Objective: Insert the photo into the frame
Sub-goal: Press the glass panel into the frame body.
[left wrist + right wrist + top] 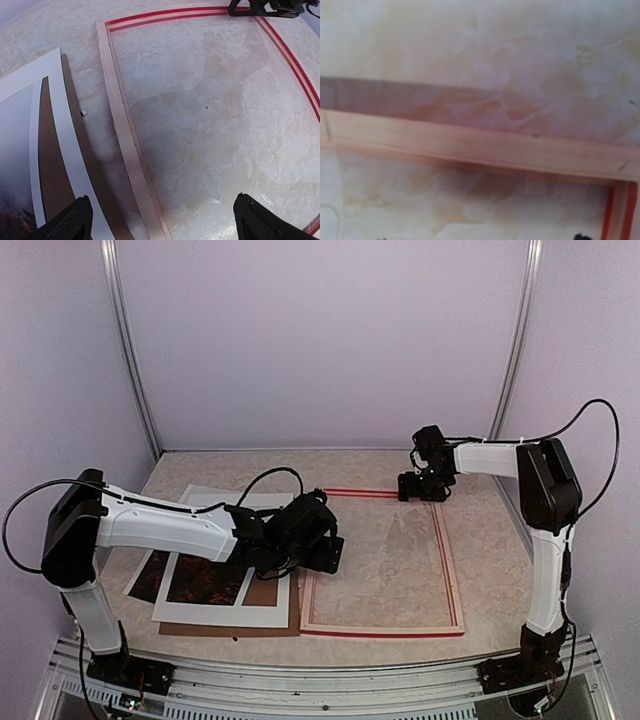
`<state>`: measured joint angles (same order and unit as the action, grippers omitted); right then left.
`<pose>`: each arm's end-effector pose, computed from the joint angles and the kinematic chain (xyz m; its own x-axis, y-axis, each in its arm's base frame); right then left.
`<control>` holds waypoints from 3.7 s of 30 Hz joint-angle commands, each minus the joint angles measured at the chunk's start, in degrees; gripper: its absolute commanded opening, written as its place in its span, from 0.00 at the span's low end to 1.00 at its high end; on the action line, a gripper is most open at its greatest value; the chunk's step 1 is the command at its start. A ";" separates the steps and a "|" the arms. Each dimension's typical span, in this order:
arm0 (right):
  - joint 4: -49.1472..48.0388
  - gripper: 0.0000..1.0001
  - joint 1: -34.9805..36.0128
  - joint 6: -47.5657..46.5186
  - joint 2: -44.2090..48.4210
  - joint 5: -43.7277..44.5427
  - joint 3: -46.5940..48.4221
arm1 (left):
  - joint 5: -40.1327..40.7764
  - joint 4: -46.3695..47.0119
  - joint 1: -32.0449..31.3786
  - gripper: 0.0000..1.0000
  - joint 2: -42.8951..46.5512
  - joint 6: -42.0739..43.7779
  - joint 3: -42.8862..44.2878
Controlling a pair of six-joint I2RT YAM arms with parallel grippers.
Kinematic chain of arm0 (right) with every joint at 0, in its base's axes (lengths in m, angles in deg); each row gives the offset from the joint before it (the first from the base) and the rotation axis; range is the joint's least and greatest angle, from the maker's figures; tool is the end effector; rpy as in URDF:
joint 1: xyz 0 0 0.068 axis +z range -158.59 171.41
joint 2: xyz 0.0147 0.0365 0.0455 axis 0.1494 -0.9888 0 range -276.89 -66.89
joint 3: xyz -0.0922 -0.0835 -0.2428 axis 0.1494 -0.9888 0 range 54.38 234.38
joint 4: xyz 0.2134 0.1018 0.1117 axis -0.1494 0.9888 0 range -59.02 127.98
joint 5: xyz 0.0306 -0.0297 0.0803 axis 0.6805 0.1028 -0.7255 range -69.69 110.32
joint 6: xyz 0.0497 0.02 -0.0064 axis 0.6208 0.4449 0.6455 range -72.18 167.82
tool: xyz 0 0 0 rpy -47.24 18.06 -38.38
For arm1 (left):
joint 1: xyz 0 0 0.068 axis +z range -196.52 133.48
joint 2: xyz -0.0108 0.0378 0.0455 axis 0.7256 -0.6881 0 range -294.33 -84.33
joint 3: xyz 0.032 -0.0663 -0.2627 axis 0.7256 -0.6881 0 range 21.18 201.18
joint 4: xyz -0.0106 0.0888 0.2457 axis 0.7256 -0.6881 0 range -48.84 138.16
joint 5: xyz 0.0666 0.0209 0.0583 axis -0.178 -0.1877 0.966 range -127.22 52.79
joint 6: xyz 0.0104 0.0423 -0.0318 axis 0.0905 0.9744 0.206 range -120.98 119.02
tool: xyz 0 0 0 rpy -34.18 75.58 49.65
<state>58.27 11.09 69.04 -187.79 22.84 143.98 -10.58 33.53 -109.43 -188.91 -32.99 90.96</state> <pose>0.4273 0.1511 0.1705 -0.8630 0.0752 -0.4995 -0.0027 0.9881 0.1536 0.1920 -0.3407 0.1981 -0.6448 0.2201 -0.7320 0.3789 0.9237 -0.0561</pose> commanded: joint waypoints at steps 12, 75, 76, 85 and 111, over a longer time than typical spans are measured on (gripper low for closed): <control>-0.39 0.80 -2.98 -2.05 -2.95 1.30 1.22 | 1.73 -1.66 0.44 0.98 -0.71 1.34 2.03; 8.19 0.79 2.11 0.43 -7.96 13.38 7.55 | 0.43 -1.45 1.48 0.98 -0.90 -1.04 -0.61; 8.36 0.79 2.16 0.75 -8.13 13.43 7.52 | 0.44 -1.45 1.48 0.98 -0.83 -0.99 -0.61; 7.49 0.85 1.65 3.00 -7.88 10.13 6.15 | 0.52 -1.63 1.46 0.98 -0.74 -0.94 -0.74; 0.57 0.90 -1.23 3.44 0.78 -0.23 1.97 | -0.09 -1.10 2.11 0.98 -0.16 -1.89 -1.87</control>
<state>58.53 10.35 72.49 -191.73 23.69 147.24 -10.01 32.06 -108.10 -189.87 -34.04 89.87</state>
